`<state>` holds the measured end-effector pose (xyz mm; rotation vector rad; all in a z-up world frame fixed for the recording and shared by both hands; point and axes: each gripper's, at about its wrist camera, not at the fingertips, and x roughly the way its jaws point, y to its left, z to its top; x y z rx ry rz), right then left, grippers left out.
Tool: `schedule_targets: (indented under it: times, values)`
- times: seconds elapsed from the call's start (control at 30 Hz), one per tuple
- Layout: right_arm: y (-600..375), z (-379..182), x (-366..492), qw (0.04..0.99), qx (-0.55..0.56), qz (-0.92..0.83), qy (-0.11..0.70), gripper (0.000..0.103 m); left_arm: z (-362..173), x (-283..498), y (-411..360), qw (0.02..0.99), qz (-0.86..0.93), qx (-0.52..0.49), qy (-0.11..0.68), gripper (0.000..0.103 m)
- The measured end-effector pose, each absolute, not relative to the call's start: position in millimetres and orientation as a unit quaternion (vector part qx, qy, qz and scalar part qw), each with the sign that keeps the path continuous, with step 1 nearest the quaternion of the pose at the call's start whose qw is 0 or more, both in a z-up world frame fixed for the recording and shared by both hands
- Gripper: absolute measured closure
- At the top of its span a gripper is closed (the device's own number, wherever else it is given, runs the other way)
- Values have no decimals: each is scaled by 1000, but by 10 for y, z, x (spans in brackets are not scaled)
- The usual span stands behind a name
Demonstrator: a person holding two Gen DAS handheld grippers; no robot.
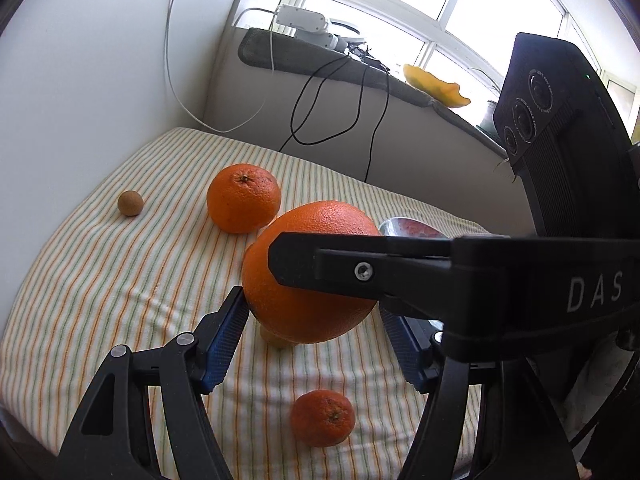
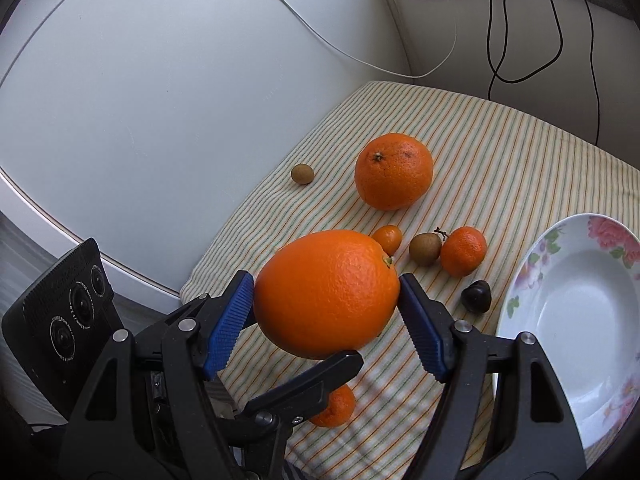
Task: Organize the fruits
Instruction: 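Carry the large orange with the right gripper onto the white plate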
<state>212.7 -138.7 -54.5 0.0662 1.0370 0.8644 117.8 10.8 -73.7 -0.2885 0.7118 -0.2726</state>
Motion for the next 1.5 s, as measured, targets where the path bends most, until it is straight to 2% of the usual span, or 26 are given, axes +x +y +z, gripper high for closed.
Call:
schedule_targets:
  times: [0.43, 0.87, 1.5]
  values:
    - [-2251, -354, 2201, 808, 60, 355, 467, 27, -612, 1410, -639, 911, -187, -118, 348, 36]
    - [-2987, -588, 2575, 817, 94, 318, 472, 27, -761, 1827, -1261, 893, -211, -118, 380, 35]
    - [-3274, -925, 2936, 806, 129, 301, 493, 27, -989, 2176, -1503, 879, -209, -104, 416, 35]
